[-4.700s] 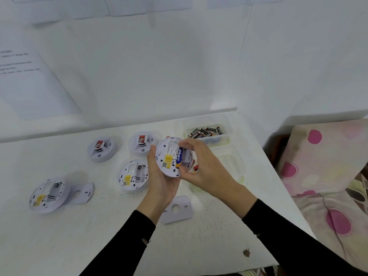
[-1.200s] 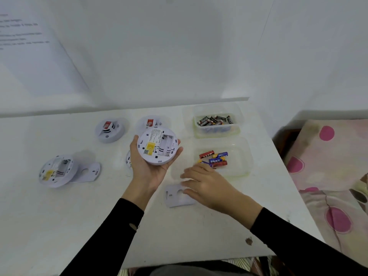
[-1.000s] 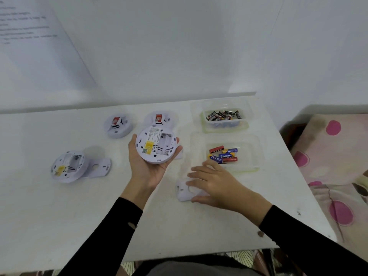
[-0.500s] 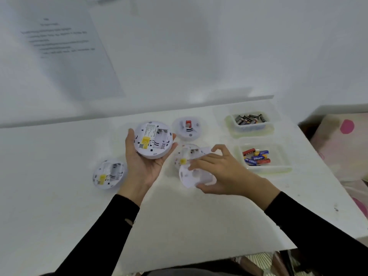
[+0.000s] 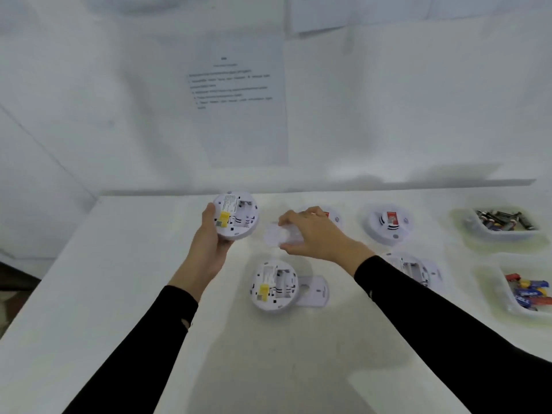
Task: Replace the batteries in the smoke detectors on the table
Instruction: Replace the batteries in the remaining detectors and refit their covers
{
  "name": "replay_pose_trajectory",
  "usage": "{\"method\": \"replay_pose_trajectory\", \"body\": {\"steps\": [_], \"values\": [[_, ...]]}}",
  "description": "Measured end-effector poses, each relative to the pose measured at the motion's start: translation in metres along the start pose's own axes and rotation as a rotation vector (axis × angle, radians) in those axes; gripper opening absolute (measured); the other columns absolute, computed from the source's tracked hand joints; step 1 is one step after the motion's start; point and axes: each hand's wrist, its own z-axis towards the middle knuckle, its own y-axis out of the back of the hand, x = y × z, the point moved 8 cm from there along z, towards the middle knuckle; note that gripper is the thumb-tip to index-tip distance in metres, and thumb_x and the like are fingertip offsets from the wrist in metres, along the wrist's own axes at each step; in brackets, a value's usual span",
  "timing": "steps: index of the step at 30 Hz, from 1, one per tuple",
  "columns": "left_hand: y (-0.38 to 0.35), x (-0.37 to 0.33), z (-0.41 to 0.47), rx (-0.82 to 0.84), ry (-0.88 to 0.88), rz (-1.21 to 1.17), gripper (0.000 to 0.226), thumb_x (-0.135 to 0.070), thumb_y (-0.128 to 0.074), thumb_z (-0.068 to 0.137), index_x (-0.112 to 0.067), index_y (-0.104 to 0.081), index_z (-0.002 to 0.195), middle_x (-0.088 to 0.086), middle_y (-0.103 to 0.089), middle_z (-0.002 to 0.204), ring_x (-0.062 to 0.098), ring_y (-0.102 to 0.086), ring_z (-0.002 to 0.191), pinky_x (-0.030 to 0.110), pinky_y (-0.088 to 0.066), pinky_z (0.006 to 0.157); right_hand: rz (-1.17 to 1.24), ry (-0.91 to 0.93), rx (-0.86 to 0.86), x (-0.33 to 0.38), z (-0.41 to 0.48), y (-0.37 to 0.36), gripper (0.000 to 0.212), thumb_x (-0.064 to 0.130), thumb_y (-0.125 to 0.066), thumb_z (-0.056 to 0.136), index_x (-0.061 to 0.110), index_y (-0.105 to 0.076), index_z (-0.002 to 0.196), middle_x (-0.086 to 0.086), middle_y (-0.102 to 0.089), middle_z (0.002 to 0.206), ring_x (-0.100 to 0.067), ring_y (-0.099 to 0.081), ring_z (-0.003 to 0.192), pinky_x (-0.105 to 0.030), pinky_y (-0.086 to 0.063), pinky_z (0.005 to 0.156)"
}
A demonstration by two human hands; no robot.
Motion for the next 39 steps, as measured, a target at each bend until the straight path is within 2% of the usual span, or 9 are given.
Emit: {"method": "replay_pose_trajectory", "body": {"steps": [2,6,10,17,20,26,33,37,39], "values": [[0.015,0.003,0.011,-0.047,0.051,0.065,0.043,-0.039,-0.04,0.104,-0.01,-0.055,0.132,0.007,-0.067,0.119,0.016,-0.065,0.101,0.026,-0.052,0.08,0.022,-0.043,0.046,0.0,0.019,-0.013,0.05,0.045,-0.067,0.081,0.021,-0.047,0.12,-0.002,-0.065,0.112,-0.023,-0.057,0.106,-0.029,-0.023,0.105],[0.039,0.012,0.028,-0.089,0.094,0.17,0.034,-0.036,-0.05,0.101,-0.006,-0.061,0.113,0.009,-0.067,0.107,0.017,-0.066,0.088,0.024,-0.058,0.066,0.046,-0.163,0.129,-0.007,0.042,-0.035,0.054,0.042,-0.068,0.081,0.021,-0.043,0.123,-0.004,-0.063,0.107,-0.026,-0.046,0.108,-0.032,-0.034,0.088],[0.045,0.022,0.039,-0.074,0.101,0.217,0.032,-0.03,-0.055,0.099,0.0,-0.063,0.109,0.01,-0.071,0.099,0.016,-0.073,0.074,0.024,-0.059,0.062,0.041,-0.188,0.15,-0.012,0.055,-0.047,0.054,0.04,-0.068,0.081,0.019,-0.042,0.124,-0.002,-0.062,0.114,-0.027,-0.049,0.11,-0.033,-0.036,0.098],[0.041,0.037,0.051,-0.042,0.111,0.259,0.035,-0.028,-0.059,0.098,0.003,-0.062,0.114,0.017,-0.072,0.106,0.024,-0.074,0.085,0.029,-0.061,0.067,0.08,-0.205,0.133,-0.011,0.061,-0.043,0.066,0.044,-0.071,0.081,0.016,-0.041,0.133,-0.003,-0.057,0.13,-0.025,-0.047,0.12,-0.026,-0.028,0.097],[0.044,0.04,0.054,-0.062,0.116,0.299,0.036,-0.03,-0.061,0.096,0.0,-0.063,0.114,0.016,-0.073,0.106,0.026,-0.073,0.086,0.029,-0.061,0.067,0.078,-0.232,0.106,-0.018,0.049,-0.032,0.078,0.049,-0.074,0.076,0.021,-0.038,0.14,0.0,-0.05,0.139,-0.023,-0.039,0.131,-0.031,-0.031,0.104],[0.047,0.036,0.054,-0.099,0.049,0.411,0.025,-0.034,-0.063,0.095,-0.01,-0.071,0.096,0.009,-0.076,0.095,0.019,-0.075,0.078,0.025,-0.059,0.062,0.089,-0.251,-0.049,-0.054,0.015,0.004,0.082,0.052,-0.078,0.072,0.023,-0.04,0.139,0.003,-0.045,0.143,-0.018,-0.039,0.133,-0.03,-0.025,0.11],[0.047,0.027,0.051,-0.127,0.039,0.634,0.034,-0.046,-0.061,0.093,-0.014,-0.069,0.101,0.003,-0.071,0.093,0.019,-0.069,0.078,0.023,-0.054,0.052,0.118,-0.448,0.046,-0.1,-0.02,0.004,0.113,0.059,-0.082,0.059,0.033,-0.018,0.148,0.001,-0.034,0.15,-0.027,-0.034,0.133,-0.046,-0.029,0.111],[0.048,0.024,0.049,-0.132,0.015,0.715,0.034,-0.041,-0.056,0.097,-0.01,-0.069,0.091,0.004,-0.065,0.082,0.019,-0.053,0.067,0.023,-0.043,0.054,0.21,-0.433,0.046,-0.099,-0.025,-0.001,0.106,0.045,-0.085,0.064,0.033,-0.02,0.147,0.0,-0.037,0.145,-0.025,-0.039,0.129,-0.045,-0.037,0.106],[0.047,0.025,0.049,-0.129,0.008,0.69,0.027,-0.036,-0.057,0.098,-0.013,-0.069,0.093,0.002,-0.067,0.082,0.018,-0.056,0.069,0.023,-0.045,0.057,0.278,-0.417,0.007,-0.094,-0.027,0.002,0.103,0.038,-0.086,0.065,0.031,-0.023,0.145,-0.001,-0.039,0.141,-0.022,-0.04,0.125,-0.04,-0.039,0.102]]}}
